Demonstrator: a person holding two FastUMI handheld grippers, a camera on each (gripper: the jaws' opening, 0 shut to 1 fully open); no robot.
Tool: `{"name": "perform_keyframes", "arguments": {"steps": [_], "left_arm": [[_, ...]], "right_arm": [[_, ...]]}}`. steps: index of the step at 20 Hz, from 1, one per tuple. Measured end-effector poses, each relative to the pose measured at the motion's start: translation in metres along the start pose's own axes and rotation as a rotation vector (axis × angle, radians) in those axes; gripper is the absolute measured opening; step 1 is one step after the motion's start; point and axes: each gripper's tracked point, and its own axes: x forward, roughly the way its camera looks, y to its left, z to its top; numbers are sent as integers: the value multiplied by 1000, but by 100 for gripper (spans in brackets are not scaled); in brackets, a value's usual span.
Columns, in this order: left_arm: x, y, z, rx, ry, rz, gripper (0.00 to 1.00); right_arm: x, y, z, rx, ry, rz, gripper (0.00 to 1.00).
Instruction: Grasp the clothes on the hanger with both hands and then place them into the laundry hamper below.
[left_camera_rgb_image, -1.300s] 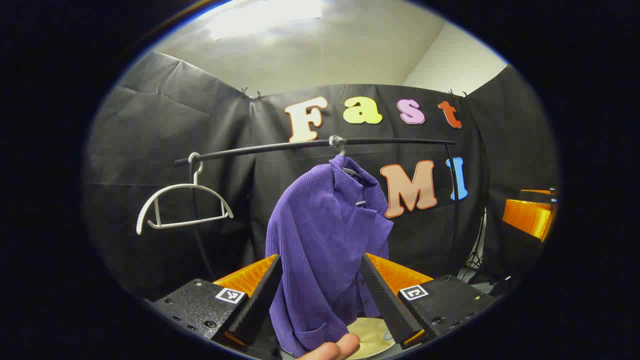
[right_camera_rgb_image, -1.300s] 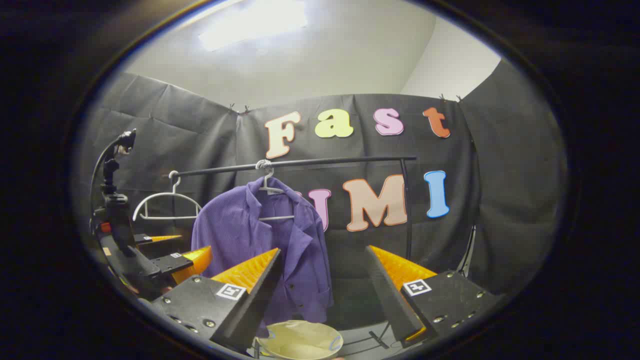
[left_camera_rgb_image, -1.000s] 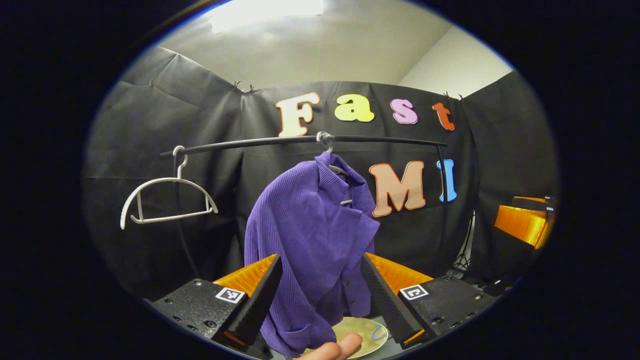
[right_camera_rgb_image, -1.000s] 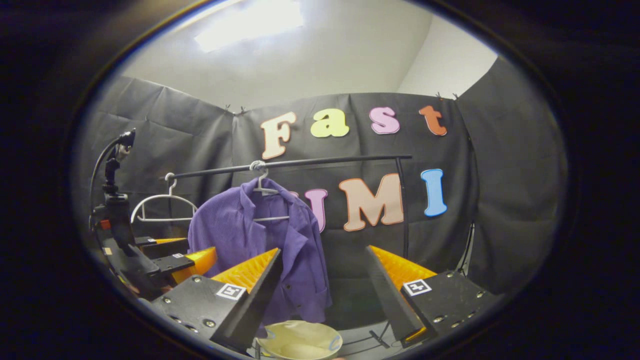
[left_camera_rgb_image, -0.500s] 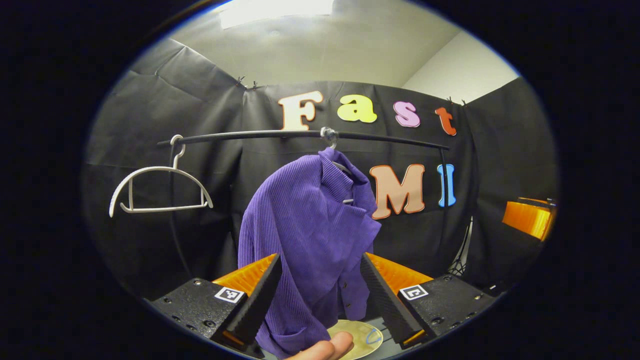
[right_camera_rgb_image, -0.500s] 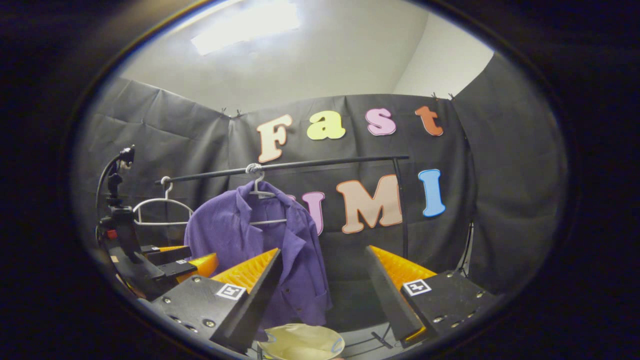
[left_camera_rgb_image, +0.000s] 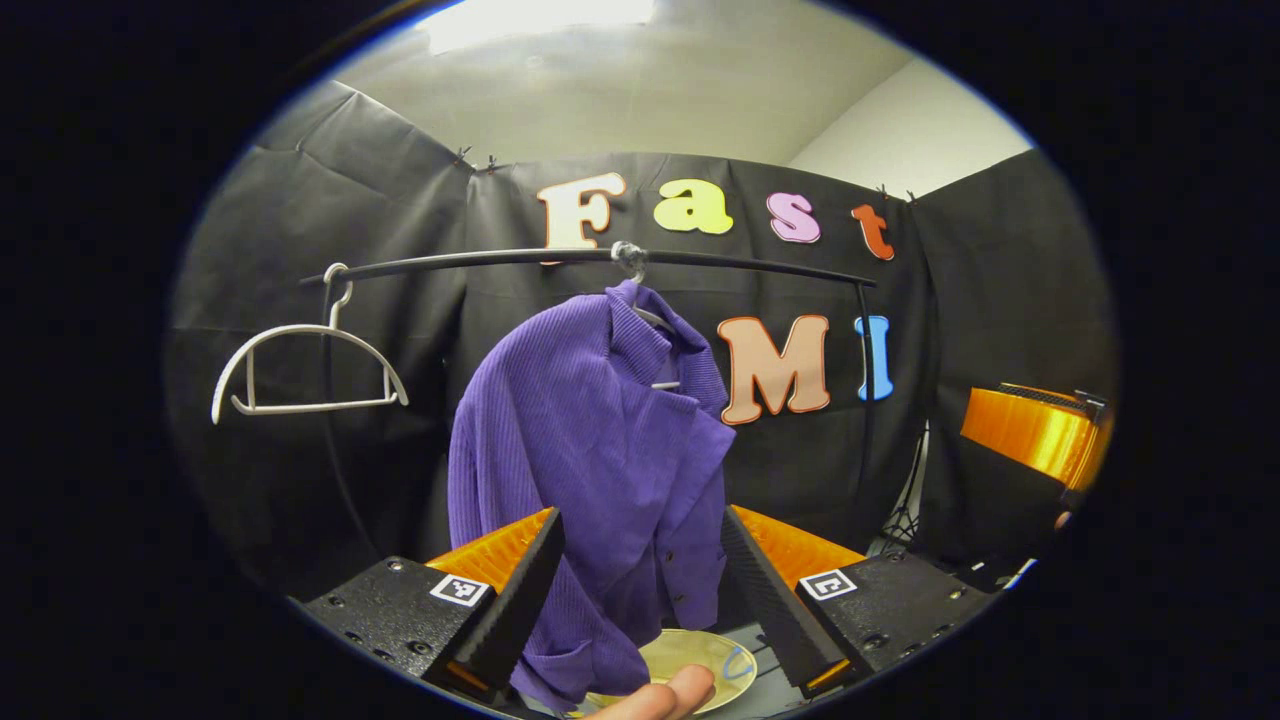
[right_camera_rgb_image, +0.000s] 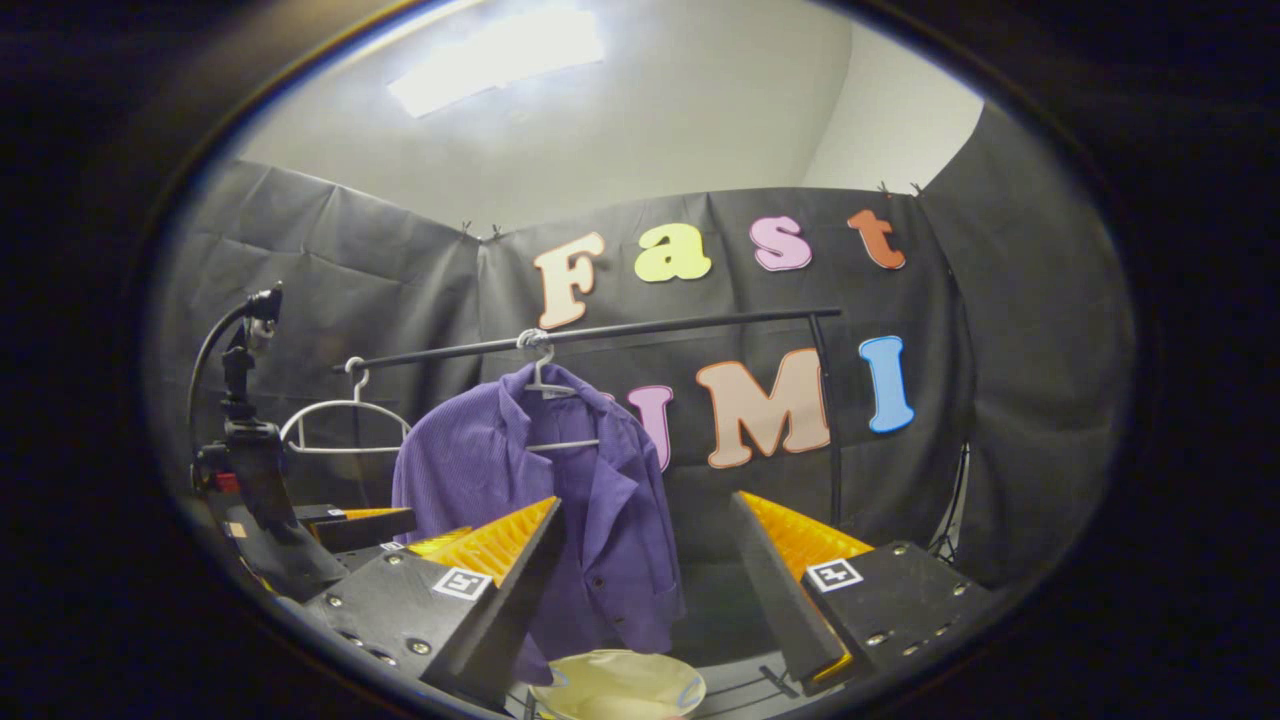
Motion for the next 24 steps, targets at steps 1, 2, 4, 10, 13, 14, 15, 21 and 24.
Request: {"name": "perform_keyframes", "arguments": {"steps": [1, 2, 4, 10, 13, 14, 15, 21, 24], "left_arm": [[1, -3, 0, -1, 0, -2, 99], [1, -5, -1, -1, 3, -1, 99], [3, -12, -1, -4, 10, -5, 99], [6, -21, 5, -6, -5, 9, 97], [12, -27, 3, -1, -2, 6, 99], [15, -30, 3, -5, -7, 8, 99], [21, -32, 2, -10, -10, 11, 99], [57, -44, -26, 18, 22, 69, 99], [73, -45, -30, 53, 17, 100, 97]], "right_arm": [[-2, 3, -2, -1, 6, 14, 98], [-3, 5, -4, -5, 12, 23, 98], [-8, 4, -4, -13, 18, 27, 98], [-13, -5, -2, 9, 9, 30, 98], [-12, -13, -2, 16, 6, 18, 98], [-12, -16, -3, 15, 8, 17, 98], [-9, -16, -5, 11, 8, 16, 98], [4, -43, -22, -35, 30, -45, 98], [28, -53, -36, -47, 55, -64, 98]]}}
